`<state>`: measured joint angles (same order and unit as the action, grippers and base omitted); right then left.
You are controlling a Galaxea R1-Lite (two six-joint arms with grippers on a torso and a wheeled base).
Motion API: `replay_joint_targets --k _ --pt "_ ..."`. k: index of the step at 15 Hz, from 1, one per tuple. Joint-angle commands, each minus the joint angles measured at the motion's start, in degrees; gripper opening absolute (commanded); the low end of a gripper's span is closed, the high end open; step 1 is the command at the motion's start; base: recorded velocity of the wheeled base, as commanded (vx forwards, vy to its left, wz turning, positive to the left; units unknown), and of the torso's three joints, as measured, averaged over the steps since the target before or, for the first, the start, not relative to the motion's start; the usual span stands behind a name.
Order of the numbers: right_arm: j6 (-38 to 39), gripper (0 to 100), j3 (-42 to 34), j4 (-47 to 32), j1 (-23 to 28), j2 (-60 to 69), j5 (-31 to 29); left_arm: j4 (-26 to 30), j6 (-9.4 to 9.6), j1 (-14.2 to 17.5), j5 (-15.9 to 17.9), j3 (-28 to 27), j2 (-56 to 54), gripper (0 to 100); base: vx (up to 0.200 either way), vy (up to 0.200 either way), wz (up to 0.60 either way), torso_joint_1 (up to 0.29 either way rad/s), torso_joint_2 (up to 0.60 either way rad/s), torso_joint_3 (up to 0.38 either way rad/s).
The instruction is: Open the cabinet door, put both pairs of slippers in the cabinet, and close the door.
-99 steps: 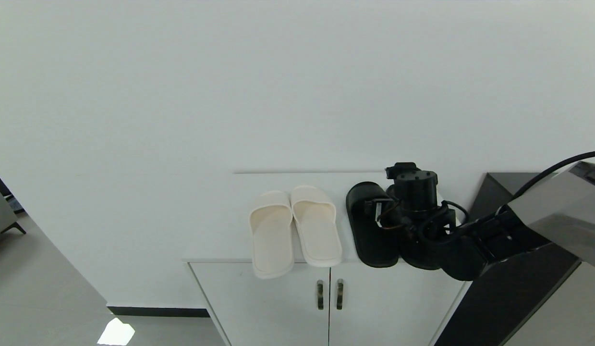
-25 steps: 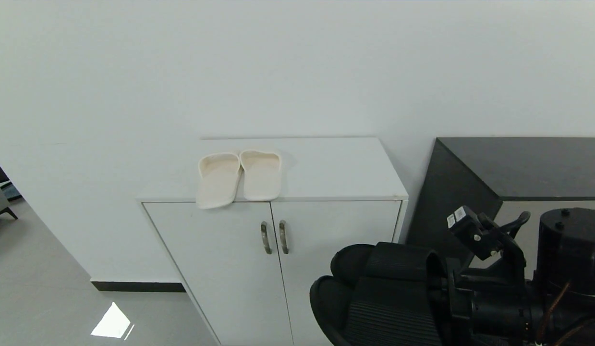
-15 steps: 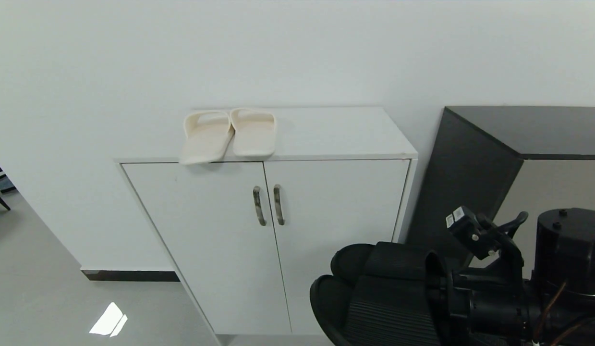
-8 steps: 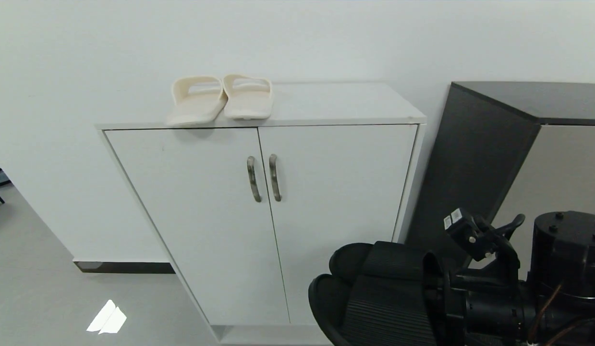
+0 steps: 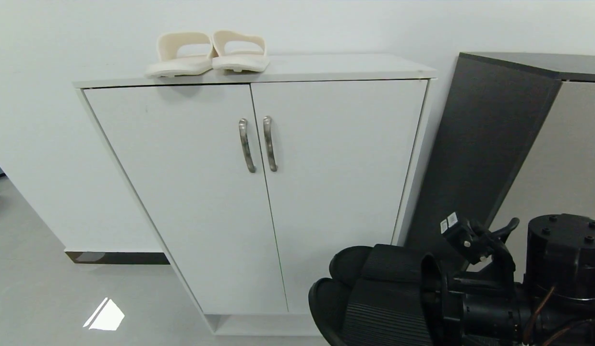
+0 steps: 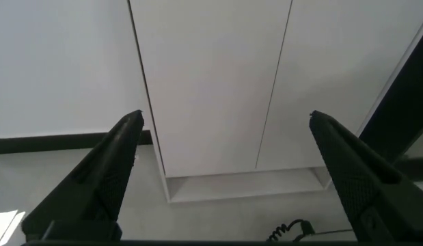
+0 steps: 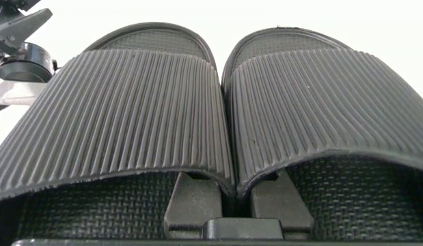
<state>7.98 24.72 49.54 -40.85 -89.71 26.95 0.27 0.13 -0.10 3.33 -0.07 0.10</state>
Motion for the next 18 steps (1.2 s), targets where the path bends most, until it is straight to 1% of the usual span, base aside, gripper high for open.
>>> replay_joint_targets --k 1,3,4,5,6,7,8,9,10,11,12,13,14,15,16,17,18 --pt "0.0 0 -0.2 0.0 0.0 0.0 0.0 -0.1 0.31 -0.1 -0.1 -0.2 0.3 100 0.0 0.0 0.0 -0.032 0.14 0.115" --pt "-0.3 0 -0.7 1.3 0.0 0.0 0.0 -0.2 3.29 -0.1 -0.1 -0.3 2.5 100 0.0 0.0 0.0 -0.012 0.06 0.039" --pt "-0.3 0 -0.9 1.8 0.0 0.0 0.0 -0.4 4.0 -0.1 0.1 -2.8 3.9 100 0.0 0.0 0.0 0.0 0.0 0.0" --pt "-0.3 0 -1.0 2.0 0.0 0.0 0.0 -0.6 1.01 -0.7 0.5 -11.9 10.2 100 0.0 0.0 0.0 0.0 0.0 0.0" --pt "-0.5 0 -1.1 2.0 0.0 0.0 0.0 -0.6 -1.36 -1.4 1.9 -19.5 15.8 100 0.0 0.0 0.0 0.0 0.0 0.0" --pt "-1.0 0 -1.1 2.0 0.0 0.0 0.0 -0.7 -0.75 -1.9 4.8 -23.8 20.7 100 0.0 0.0 0.0 0.0 0.0 0.0" --pt "-1.2 0 -1.2 2.0 0.0 0.2 -0.1 -0.7 -0.49 -2.1 9.2 -27.3 25.5 100 0.0 0.0 0.0 0.0 0.0 0.0" --pt "-1.4 0 -1.3 2.0 0.0 0.7 -0.1 -0.8 -0.49 -2.1 12.8 -29.7 29.0 100 0.0 0.0 0.0 0.0 0.0 0.0" --pt "-1.5 0 -1.3 2.0 0.0 0.9 -0.1 -1.0 -0.57 -2.1 19.2 -32.7 34.6 100 0.0 0.0 0.0 0.0 0.0 0.0" --pt "-1.5 0 -1.0 2.1 -0.3 1.6 -0.1 -2.5 -0.66 -2.1 25.0 -34.6 39.5 100 0.0 0.0 0.0 0.0 0.0 0.0" --pt "-1.4 0 -0.8 2.2 -0.7 2.3 -0.2 -4.8 -0.66 -2.2 28.9 -35.5 43.9 100 0.0 0.0 0.0 0.0 0.0 0.0" --pt "-1.4 0 -0.6 2.3 -0.8 2.6 -0.2 -8.1 -0.66 -3.1 31.3 -36.3 48.2 100 0.0 0.0 0.0 0.0 0.0 0.0" --pt "-1.2 0 -0.4 2.3 -0.8 2.7 -0.3 -11.6 -0.84 -5.7 31.9 -37.2 52.5 100 0.0 0.0 0.0 0.0 0.0 0.0" --pt "-1.1 0 -0.1 2.2 -0.9 2.7 -0.3 -13.7 -1.01 -8.3 31.9 -38.2 55.4 100 0.0 0.0 0.0 0.0 0.0 0.0" --pt "-0.9 0 0.5 2.1 -0.9 2.6 -0.3 -15.6 -1.72 -12.5 31.8 -40.2 59.6 100 0.0 0.0 0.0 0.0 0.0 0.0" --pt "-0.3 0 0.8 2.1 -0.9 2.6 -0.4 -15.9 -2.07 -16.2 31.8 -42.4 62.6 100 0.0 0.0 0.0 0.0 0.0 0.0" --pt "0.4 0 0.8 2.1 -0.9 2.6 -0.4 -15.9 -3.03 -18.9 31.7 -44.5 65.1 100 0.0 0.0 0.0 0.0 0.0 0.0"
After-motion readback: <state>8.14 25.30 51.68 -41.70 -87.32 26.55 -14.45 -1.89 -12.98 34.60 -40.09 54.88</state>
